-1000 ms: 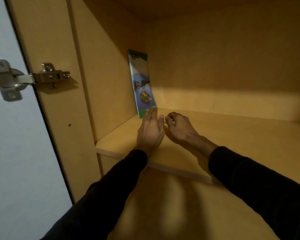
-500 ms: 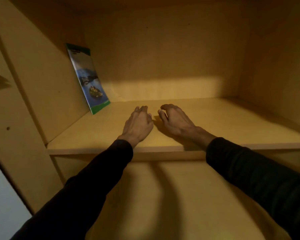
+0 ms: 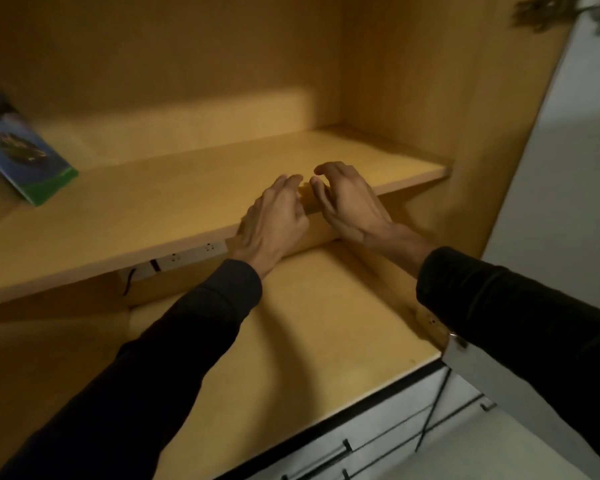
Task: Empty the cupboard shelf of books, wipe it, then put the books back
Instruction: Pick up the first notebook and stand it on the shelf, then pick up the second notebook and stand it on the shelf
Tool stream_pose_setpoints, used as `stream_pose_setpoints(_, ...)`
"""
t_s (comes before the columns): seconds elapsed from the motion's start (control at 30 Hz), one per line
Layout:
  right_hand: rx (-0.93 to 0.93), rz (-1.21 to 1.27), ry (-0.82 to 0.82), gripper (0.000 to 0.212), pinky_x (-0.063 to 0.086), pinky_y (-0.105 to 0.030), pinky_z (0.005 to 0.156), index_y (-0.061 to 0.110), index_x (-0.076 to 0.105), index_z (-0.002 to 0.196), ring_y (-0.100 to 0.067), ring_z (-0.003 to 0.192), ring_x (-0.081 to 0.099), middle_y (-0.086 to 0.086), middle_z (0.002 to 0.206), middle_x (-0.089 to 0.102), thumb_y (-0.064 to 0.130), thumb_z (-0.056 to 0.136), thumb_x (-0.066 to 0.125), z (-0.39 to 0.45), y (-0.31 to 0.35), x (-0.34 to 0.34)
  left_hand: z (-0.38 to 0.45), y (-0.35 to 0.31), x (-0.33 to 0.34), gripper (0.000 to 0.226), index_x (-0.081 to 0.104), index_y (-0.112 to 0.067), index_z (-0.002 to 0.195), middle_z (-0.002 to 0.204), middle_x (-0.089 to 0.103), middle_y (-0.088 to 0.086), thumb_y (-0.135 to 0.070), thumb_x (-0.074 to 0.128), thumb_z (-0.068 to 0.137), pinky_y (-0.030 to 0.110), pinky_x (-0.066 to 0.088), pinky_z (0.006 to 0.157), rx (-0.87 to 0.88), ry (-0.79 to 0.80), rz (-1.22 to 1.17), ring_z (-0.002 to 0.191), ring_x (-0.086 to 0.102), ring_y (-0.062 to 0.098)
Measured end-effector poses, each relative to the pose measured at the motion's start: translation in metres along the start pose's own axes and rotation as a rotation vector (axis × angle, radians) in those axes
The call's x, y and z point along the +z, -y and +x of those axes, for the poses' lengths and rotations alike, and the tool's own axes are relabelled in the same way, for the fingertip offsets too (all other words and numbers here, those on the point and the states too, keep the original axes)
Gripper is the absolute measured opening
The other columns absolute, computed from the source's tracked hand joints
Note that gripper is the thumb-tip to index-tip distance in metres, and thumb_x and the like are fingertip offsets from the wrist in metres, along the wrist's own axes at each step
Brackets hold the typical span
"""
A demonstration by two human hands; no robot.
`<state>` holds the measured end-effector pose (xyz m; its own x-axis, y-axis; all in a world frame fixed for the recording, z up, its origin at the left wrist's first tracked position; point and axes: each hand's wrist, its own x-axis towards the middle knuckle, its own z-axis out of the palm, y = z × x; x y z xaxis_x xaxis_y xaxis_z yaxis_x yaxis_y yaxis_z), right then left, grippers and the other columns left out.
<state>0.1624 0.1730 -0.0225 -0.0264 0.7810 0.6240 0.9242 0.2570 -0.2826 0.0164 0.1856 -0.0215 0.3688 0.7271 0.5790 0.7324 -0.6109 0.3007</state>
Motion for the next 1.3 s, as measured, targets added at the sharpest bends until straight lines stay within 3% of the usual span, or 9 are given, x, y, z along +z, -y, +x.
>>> stream_pose_setpoints(0.13, 0.085, -0.029, -0.057, 0.037, 0.046, -0.038, 0.095, 0.004, 0.057, 0.123, -0.029, 0.113, 0.055, -0.014, 0.125, 0.06, 0.029, 0.104, 0.037, -0.04, -0.031, -0.03, -0.012, -0.04, 0.031, 0.044, 0.048, -0.015, 0.138, 0.141, 0.052, 0.01, -0.013, 0.042, 0.095, 0.045, 0.051, 0.095, 0.134, 0.053, -0.062, 0.12, 0.056, 0.033)
stream_pose_setpoints(0.3, 0.211, -0.068, -0.049, 0.035, 0.05, -0.04, 0.075, 0.006, 0.059, 0.102, -0.03, 0.086, 0.06, -0.013, 0.102, 0.062, 0.032, 0.102, 0.035, -0.12, -0.072, -0.052, -0.054, -0.096, 0.078, 0.047, 0.048, -0.013, 0.141, 0.149, 0.044, 0.013, -0.012, 0.043, 0.094, 0.045, 0.047, 0.1, 0.161, 0.183, -0.117, 0.131, 0.048, 0.033)
stream_pose_setpoints(0.5, 0.358, -0.04, 0.012, 0.04, 0.049, -0.043, 0.081, 0.004, 0.061, 0.105, -0.033, 0.092, 0.059, -0.016, 0.104, 0.064, 0.03, 0.101, 0.031, -0.222, -0.107, -0.082, -0.107, -0.178, 0.121, 0.019, 0.058, -0.01, 0.102, 0.109, 0.062, 0.011, -0.006, 0.043, 0.09, 0.034, 0.042, 0.064, 0.282, 0.314, -0.166, 0.09, 0.061, 0.036)
stream_pose_setpoints(0.73, 0.519, -0.042, 0.061, 0.037, 0.049, -0.046, 0.084, 0.001, 0.059, 0.114, -0.035, 0.098, 0.059, -0.018, 0.111, 0.062, 0.027, 0.104, 0.035, -0.334, -0.14, -0.115, -0.17, -0.25, 0.164, 0.026, 0.061, -0.006, 0.11, 0.1, 0.066, 0.014, -0.003, 0.046, 0.089, 0.029, 0.035, 0.063, 0.323, 0.471, -0.198, 0.082, 0.061, 0.032)
stream_pose_setpoints(0.93, 0.622, -0.075, 0.189, 0.036, 0.05, -0.044, 0.087, 0.004, 0.058, 0.118, -0.032, 0.103, 0.057, -0.016, 0.118, 0.06, 0.028, 0.104, 0.036, -0.432, -0.157, -0.148, -0.232, -0.309, 0.201, 0.011, 0.06, -0.007, 0.096, 0.086, 0.066, 0.013, -0.015, 0.052, 0.093, 0.03, 0.038, 0.06, 0.398, 0.757, -0.18, 0.08, 0.063, 0.033)
stream_pose_setpoints(1.03, 0.65, -0.085, 0.265, 0.034, 0.051, -0.043, 0.079, 0.005, 0.059, 0.107, -0.028, 0.09, 0.058, -0.013, 0.107, 0.061, 0.028, 0.103, 0.035, -0.478, -0.166, -0.169, -0.263, -0.339, 0.221, 0.016, 0.062, -0.01, 0.1, 0.088, 0.064, 0.009, -0.023, 0.053, 0.095, 0.03, 0.042, 0.065, 0.483, 0.992, -0.157, 0.086, 0.065, 0.03)
stream_pose_setpoints(1.1, 0.691, -0.111, 0.305, 0.035, 0.051, -0.043, 0.079, 0.008, 0.059, 0.107, -0.026, 0.09, 0.058, -0.011, 0.106, 0.061, 0.032, 0.103, 0.035, -0.506, -0.176, -0.182, -0.28, -0.358, 0.235, 0.024, 0.063, -0.014, 0.114, 0.109, 0.067, 0.008, -0.026, 0.052, 0.097, 0.032, 0.048, 0.077, 0.528, 1.096, -0.175, 0.101, 0.064, 0.027)
stream_pose_setpoints(1.2, 0.772, -0.145, 0.315, 0.035, 0.052, -0.044, 0.08, 0.011, 0.059, 0.108, -0.025, 0.091, 0.059, -0.009, 0.107, 0.061, 0.035, 0.103, 0.033, -0.546, -0.192, -0.202, -0.299, -0.389, 0.254, 0.039, 0.056, -0.017, 0.134, 0.135, 0.059, 0.006, -0.029, 0.051, 0.098, 0.038, 0.047, 0.1, 0.593, 1.151, -0.184, 0.121, 0.057, 0.025)
stream_pose_setpoints(1.3, 0.88, -0.184, 0.299, 0.036, 0.052, -0.044, 0.081, 0.01, 0.059, 0.111, -0.025, 0.092, 0.059, -0.009, 0.108, 0.061, 0.035, 0.104, 0.034, -0.581, -0.207, -0.222, -0.309, -0.42, 0.27, 0.043, 0.052, -0.018, 0.137, 0.139, 0.056, 0.008, -0.033, 0.05, 0.097, 0.043, 0.044, 0.104, 0.65, 1.17, -0.155, 0.126, 0.053, 0.025)
